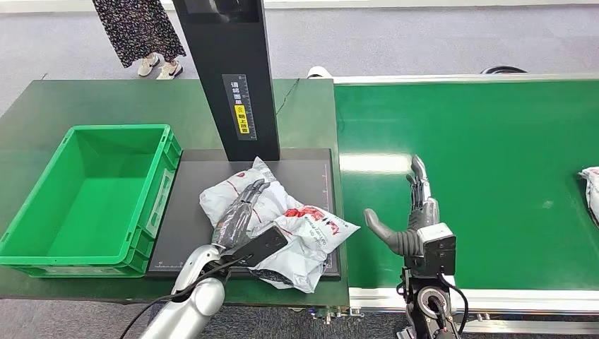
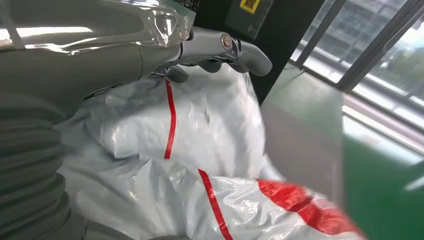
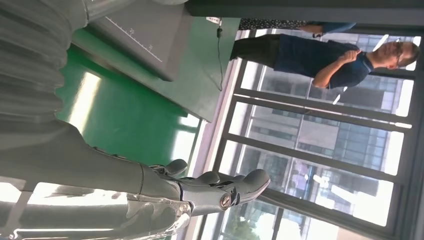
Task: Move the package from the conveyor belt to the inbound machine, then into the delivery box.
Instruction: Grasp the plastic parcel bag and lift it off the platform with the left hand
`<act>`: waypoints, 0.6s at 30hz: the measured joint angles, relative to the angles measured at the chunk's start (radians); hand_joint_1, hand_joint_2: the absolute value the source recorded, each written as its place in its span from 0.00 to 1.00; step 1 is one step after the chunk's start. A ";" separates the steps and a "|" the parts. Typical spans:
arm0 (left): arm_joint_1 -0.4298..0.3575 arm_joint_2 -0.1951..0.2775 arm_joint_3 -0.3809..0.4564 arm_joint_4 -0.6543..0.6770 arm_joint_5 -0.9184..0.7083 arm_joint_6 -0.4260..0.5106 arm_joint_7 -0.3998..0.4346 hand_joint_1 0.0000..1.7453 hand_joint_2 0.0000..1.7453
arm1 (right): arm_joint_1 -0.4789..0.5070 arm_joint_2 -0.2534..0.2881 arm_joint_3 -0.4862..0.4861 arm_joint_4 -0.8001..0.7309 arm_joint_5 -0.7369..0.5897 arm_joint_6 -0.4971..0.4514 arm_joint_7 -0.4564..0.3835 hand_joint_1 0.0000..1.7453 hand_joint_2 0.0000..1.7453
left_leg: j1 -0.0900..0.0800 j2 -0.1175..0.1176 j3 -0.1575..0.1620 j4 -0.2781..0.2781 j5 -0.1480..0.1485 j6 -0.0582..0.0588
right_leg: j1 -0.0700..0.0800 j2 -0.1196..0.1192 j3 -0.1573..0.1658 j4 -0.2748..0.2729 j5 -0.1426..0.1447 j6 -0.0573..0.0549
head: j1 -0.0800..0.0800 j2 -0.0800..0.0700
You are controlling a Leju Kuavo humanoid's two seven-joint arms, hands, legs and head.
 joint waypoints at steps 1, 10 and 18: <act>-0.007 -0.001 -0.001 0.014 -0.022 0.000 0.015 0.00 1.00 | 0.006 0.004 -0.006 -0.003 0.005 0.004 0.002 0.00 1.00 | 0.000 0.000 0.000 0.000 0.000 0.000 | 0.000 0.000 0.000 0.000 0.000 0.000 | 0.000 0.000; -0.077 -0.017 -0.017 0.134 -0.211 -0.025 0.134 0.22 1.00 | 0.042 0.025 -0.046 -0.035 0.034 0.023 0.014 0.00 1.00 | 0.000 0.000 0.004 -0.001 0.000 0.000 | 0.000 -0.001 0.006 0.000 -0.001 0.000 | 0.000 0.000; -0.096 -0.031 -0.014 0.185 -0.233 -0.039 0.119 1.00 1.00 | 0.046 0.031 -0.060 -0.039 0.038 0.027 0.015 0.00 1.00 | 0.000 -0.001 0.011 -0.001 -0.001 0.002 | 0.000 -0.001 0.014 0.000 0.000 0.001 | 0.000 0.000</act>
